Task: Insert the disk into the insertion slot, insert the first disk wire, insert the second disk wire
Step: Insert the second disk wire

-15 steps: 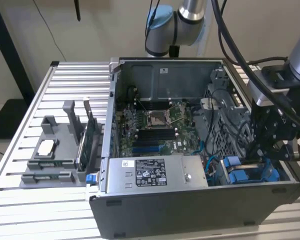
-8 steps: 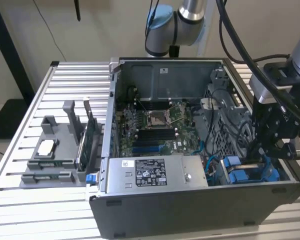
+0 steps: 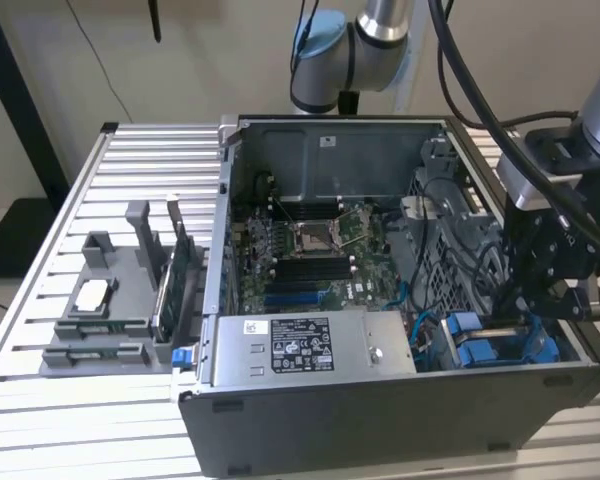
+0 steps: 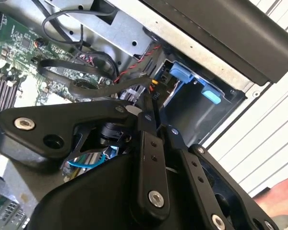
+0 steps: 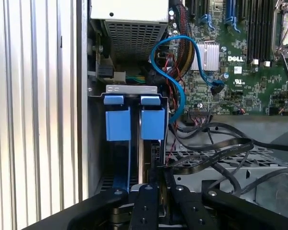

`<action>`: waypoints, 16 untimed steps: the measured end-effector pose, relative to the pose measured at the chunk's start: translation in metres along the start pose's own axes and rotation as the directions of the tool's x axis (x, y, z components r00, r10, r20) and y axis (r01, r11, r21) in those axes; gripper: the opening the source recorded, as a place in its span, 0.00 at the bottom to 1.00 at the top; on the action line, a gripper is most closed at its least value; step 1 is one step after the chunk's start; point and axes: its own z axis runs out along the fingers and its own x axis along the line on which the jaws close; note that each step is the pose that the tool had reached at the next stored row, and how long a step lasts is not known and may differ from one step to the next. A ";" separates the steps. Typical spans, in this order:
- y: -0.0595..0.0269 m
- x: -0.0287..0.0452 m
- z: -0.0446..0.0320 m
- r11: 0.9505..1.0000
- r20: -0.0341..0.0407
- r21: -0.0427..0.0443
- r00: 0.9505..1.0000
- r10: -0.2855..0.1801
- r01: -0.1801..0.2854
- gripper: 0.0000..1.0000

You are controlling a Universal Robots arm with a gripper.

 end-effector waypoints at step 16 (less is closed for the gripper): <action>0.0000 -0.0001 0.0014 1.000 0.004 -0.003 1.000 0.000 0.000 0.16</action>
